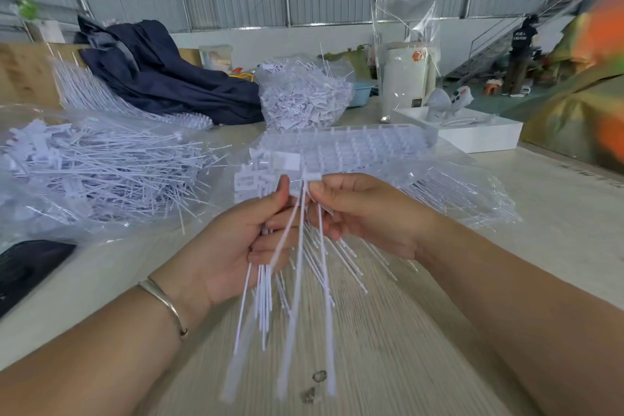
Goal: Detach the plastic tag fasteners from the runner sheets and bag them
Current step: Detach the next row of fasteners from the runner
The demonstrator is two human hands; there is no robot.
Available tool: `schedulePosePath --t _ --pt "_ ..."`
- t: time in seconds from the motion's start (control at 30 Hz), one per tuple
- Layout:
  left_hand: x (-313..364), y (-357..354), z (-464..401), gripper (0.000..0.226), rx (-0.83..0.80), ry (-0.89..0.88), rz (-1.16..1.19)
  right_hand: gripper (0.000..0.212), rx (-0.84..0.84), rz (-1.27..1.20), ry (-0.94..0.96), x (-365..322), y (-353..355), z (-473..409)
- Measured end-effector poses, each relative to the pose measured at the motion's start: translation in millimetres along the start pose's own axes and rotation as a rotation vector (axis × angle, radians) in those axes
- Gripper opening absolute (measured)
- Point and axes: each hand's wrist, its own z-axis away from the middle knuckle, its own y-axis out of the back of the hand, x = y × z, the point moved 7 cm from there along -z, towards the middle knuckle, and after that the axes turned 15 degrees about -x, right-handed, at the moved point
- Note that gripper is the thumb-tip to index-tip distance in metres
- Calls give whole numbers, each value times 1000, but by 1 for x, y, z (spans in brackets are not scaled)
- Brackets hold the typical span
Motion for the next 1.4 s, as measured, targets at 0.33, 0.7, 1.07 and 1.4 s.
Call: schedulePosePath --t 0.33,0.7,1.07,1.4 --pt "12 32 15 15 335 -95 44 39 193 36 -27 -7 31 11" --pt "0 24 11 19 314 50 -193 40 130 99 -49 -2 26 9" --pt "12 47 19 27 466 -6 -182 26 263 95 -11 -9 47 17" --pt "5 42 19 25 498 29 -212 33 161 -31 26 -1 38 9"
